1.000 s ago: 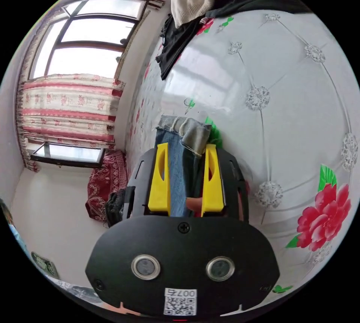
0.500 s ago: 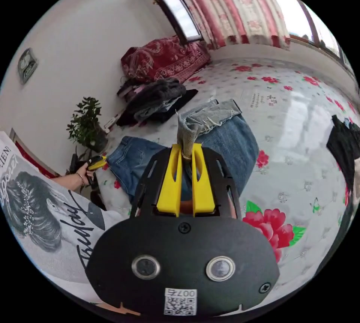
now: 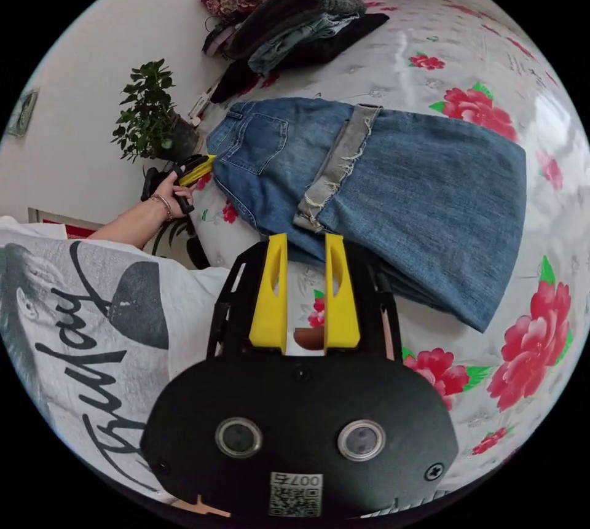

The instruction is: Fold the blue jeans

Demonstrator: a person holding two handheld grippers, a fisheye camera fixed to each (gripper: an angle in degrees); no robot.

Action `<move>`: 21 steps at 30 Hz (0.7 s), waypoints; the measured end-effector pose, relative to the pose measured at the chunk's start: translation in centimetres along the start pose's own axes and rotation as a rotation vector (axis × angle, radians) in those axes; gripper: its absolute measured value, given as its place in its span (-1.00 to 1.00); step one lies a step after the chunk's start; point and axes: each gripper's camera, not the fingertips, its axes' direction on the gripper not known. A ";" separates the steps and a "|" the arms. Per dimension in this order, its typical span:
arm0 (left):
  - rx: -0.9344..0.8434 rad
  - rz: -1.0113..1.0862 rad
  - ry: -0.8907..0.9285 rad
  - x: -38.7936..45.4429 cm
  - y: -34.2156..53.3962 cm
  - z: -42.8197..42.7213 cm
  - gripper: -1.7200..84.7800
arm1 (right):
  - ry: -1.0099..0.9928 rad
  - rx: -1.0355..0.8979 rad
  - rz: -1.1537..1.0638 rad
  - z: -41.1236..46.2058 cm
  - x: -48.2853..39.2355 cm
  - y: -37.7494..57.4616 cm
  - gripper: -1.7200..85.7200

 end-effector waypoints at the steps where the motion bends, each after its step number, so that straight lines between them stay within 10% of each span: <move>1: -0.014 0.142 -0.002 2.7 -0.1 -0.5 -0.93 | -0.033 0.034 0.042 -1.2 1.0 0.8 -0.77; 13: -0.559 1.279 0.377 31.3 15.5 7.4 -0.88 | -0.025 0.382 0.332 -11.4 8.4 8.5 -0.77; 21: -0.856 1.278 0.314 28.9 23.7 13.1 -0.77 | -0.061 0.495 0.525 -14.2 16.1 10.7 -0.77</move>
